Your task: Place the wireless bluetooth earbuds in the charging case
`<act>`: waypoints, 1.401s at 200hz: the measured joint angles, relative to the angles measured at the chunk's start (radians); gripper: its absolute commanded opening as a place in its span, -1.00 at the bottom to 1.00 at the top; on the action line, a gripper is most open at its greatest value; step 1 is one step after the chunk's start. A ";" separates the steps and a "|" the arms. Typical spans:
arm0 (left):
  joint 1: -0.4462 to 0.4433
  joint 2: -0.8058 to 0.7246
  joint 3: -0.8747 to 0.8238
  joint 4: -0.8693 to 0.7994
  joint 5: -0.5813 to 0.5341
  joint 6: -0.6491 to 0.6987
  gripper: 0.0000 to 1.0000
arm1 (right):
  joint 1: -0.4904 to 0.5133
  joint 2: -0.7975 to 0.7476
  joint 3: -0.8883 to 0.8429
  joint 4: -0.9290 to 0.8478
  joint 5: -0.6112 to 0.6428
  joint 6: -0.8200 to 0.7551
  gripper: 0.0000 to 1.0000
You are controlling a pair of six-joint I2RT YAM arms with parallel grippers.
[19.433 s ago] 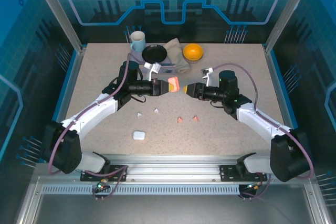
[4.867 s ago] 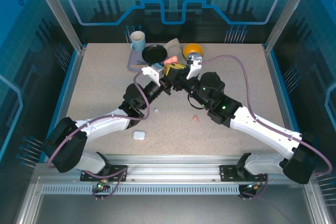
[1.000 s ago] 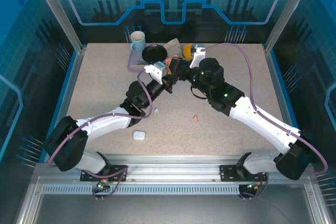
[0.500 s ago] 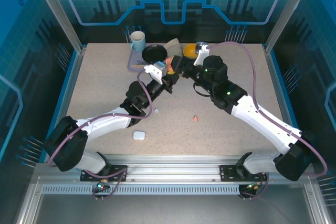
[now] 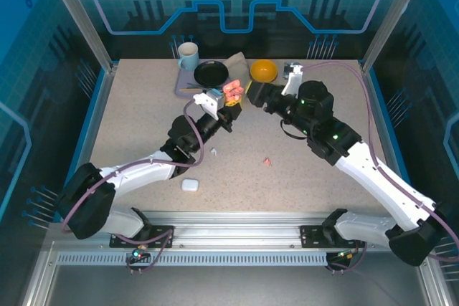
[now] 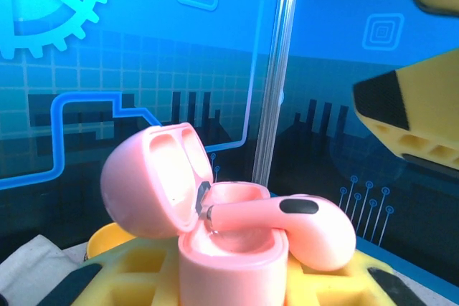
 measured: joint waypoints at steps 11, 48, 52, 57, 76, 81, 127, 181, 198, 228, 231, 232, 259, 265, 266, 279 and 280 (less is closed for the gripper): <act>0.000 -0.011 -0.012 -0.002 0.006 0.000 -1.00 | 0.000 -0.012 -0.011 -0.022 -0.034 -0.016 0.18; 0.000 -0.052 -0.045 -0.019 0.032 0.002 -1.00 | 0.002 -0.013 -0.033 -0.078 -0.150 -0.112 0.10; 0.000 -0.054 -0.048 -0.019 0.034 0.002 -1.00 | 0.002 -0.013 -0.036 -0.082 -0.158 -0.120 0.10; 0.000 -0.057 -0.050 -0.020 0.038 0.002 -1.00 | 0.003 -0.012 -0.040 -0.087 -0.166 -0.131 0.10; 0.000 -0.066 -0.061 -0.027 0.053 0.000 -1.00 | 0.010 -0.009 -0.051 -0.093 -0.187 -0.172 0.07; 0.000 -0.067 -0.062 -0.028 0.058 0.000 -1.00 | 0.014 -0.008 -0.054 -0.093 -0.192 -0.185 0.07; 0.000 -0.075 -0.079 -0.053 0.092 -0.001 -1.00 | 0.049 0.014 -0.057 -0.090 -0.216 -0.261 0.01; 0.000 -0.080 -0.090 -0.073 0.105 -0.001 -1.00 | 0.066 0.051 -0.057 -0.090 -0.197 -0.296 -0.09; 0.000 -0.080 -0.090 -0.079 0.106 -0.001 -1.00 | 0.067 0.055 -0.057 -0.090 -0.188 -0.298 -0.09; 0.000 -0.080 -0.095 -0.086 0.115 -0.002 -1.00 | 0.066 0.059 -0.057 -0.091 -0.172 -0.299 0.00; 0.000 -0.080 -0.097 -0.087 0.116 -0.002 -1.00 | 0.066 0.059 -0.057 -0.090 -0.169 -0.297 0.01; 0.000 -0.080 -0.098 -0.087 0.117 -0.002 -1.00 | 0.066 0.058 -0.058 -0.090 -0.168 -0.296 0.01; 0.000 -0.080 -0.136 -0.086 0.117 -0.003 -1.00 | 0.050 0.019 -0.112 -0.080 -0.153 -0.262 0.07; 0.000 -0.080 -0.146 -0.087 0.117 -0.005 -1.00 | 0.038 0.003 -0.134 -0.079 -0.153 -0.252 0.08; 0.000 -0.080 -0.150 -0.087 0.117 -0.005 -1.00 | 0.035 0.000 -0.137 -0.079 -0.152 -0.249 0.08; 0.000 -0.079 -0.173 -0.089 0.117 -0.011 -1.00 | -0.002 -0.040 -0.188 -0.077 -0.144 -0.217 0.09; 0.000 -0.079 -0.176 -0.090 0.117 -0.012 -1.00 | -0.007 -0.045 -0.195 -0.077 -0.143 -0.211 0.09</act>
